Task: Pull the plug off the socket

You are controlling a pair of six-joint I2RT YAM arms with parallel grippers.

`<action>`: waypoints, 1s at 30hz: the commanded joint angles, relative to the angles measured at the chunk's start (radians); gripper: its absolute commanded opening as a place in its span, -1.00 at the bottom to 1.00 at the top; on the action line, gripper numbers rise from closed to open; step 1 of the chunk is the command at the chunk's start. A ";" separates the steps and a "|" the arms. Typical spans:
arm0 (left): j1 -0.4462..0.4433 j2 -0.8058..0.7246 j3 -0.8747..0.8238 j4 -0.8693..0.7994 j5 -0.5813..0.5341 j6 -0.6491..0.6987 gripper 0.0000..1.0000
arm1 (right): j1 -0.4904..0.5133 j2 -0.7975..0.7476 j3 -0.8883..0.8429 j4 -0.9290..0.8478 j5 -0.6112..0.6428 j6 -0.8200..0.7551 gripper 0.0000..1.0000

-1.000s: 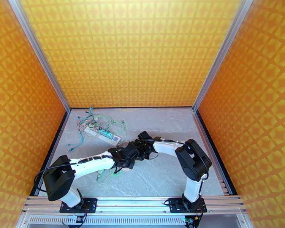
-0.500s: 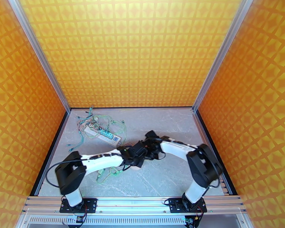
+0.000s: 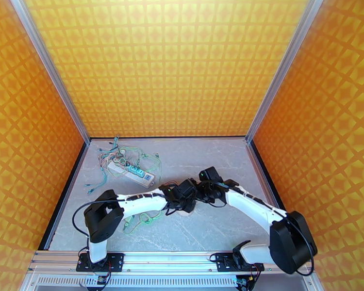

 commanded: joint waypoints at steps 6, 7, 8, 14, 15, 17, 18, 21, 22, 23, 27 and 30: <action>0.015 -0.147 -0.020 0.086 0.046 -0.015 0.65 | 0.010 -0.115 -0.050 -0.067 0.078 0.096 -0.21; 0.020 -0.168 -0.029 0.081 0.046 -0.018 0.65 | 0.010 -0.128 -0.055 -0.068 0.071 0.104 -0.20; 0.029 -0.189 -0.046 0.085 0.045 -0.026 0.65 | 0.010 -0.138 -0.056 -0.070 0.068 0.115 -0.19; 0.106 -0.347 -0.182 0.115 0.082 -0.054 0.82 | 0.058 -0.182 -0.055 -0.142 0.127 0.206 -0.04; 0.120 -0.370 -0.200 0.112 0.082 -0.056 0.82 | 0.079 -0.188 -0.055 -0.147 0.144 0.224 -0.03; 0.150 -0.414 -0.242 0.114 0.084 -0.068 0.81 | 0.133 -0.191 -0.048 -0.144 0.170 0.257 -0.03; 0.170 -0.440 -0.268 0.121 0.087 -0.083 0.80 | 0.164 -0.184 -0.040 -0.151 0.195 0.278 -0.03; 0.243 -0.507 -0.350 0.157 0.129 -0.124 0.78 | 0.263 -0.141 0.000 -0.179 0.274 0.329 -0.01; 0.270 -0.530 -0.376 0.166 0.141 -0.136 0.76 | 0.290 -0.116 0.016 -0.188 0.296 0.345 0.02; 0.289 -0.547 -0.396 0.172 0.149 -0.144 0.75 | 0.311 -0.091 0.031 -0.198 0.313 0.358 0.03; 0.346 -0.608 -0.455 0.170 0.172 -0.156 0.72 | 0.379 0.030 0.118 -0.215 0.368 0.382 0.08; 0.356 -0.634 -0.483 0.162 0.187 -0.164 0.68 | 0.397 0.112 0.167 -0.221 0.394 0.410 0.09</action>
